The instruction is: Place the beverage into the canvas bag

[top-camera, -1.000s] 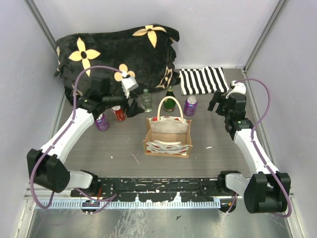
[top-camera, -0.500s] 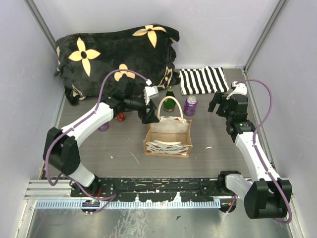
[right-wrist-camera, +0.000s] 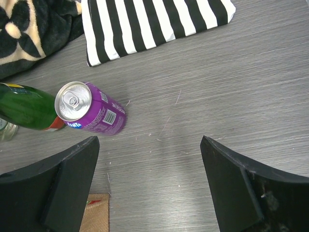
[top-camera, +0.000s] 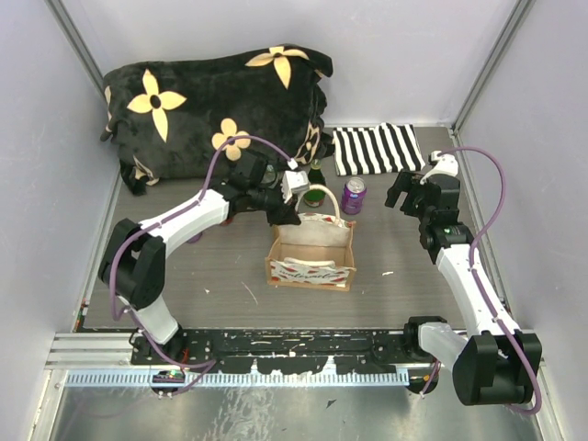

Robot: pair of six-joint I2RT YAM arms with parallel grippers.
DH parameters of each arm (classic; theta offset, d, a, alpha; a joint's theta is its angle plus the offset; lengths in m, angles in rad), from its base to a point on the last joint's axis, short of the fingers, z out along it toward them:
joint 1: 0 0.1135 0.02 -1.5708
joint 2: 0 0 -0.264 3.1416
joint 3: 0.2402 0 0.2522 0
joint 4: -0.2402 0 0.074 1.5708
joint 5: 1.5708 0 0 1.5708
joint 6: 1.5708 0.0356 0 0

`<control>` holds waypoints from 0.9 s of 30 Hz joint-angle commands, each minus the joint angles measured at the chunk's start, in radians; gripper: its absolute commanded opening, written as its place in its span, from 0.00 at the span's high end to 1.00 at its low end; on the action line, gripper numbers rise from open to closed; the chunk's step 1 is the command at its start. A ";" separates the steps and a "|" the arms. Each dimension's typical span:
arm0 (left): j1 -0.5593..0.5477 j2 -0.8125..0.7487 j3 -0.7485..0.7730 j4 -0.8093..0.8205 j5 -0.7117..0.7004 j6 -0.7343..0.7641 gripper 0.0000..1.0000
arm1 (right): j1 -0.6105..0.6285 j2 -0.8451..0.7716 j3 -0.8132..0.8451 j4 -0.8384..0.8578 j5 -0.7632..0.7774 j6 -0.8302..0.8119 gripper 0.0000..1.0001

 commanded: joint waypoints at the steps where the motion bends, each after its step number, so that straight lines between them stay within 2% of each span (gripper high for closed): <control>1: -0.024 -0.028 -0.013 0.058 -0.039 -0.022 0.96 | -0.005 -0.023 0.036 0.028 0.014 0.021 0.08; 2: -0.030 -0.041 -0.021 0.070 -0.054 -0.043 0.99 | -0.005 -0.023 0.037 0.029 0.015 0.027 0.08; 7: -0.061 -0.140 -0.084 0.111 -0.152 -0.181 1.00 | -0.005 -0.017 0.054 0.029 0.017 0.039 0.09; 13: -0.069 -0.325 -0.229 0.169 -0.319 -0.495 1.00 | -0.005 -0.023 0.082 0.029 0.017 0.051 0.09; 18: -0.096 -0.484 -0.341 0.213 -0.476 -0.693 1.00 | -0.005 -0.026 0.093 0.025 0.012 0.062 0.09; 27: -0.106 -0.516 -0.370 0.104 -0.821 -1.109 1.00 | -0.005 0.003 0.140 -0.062 -0.064 0.052 0.15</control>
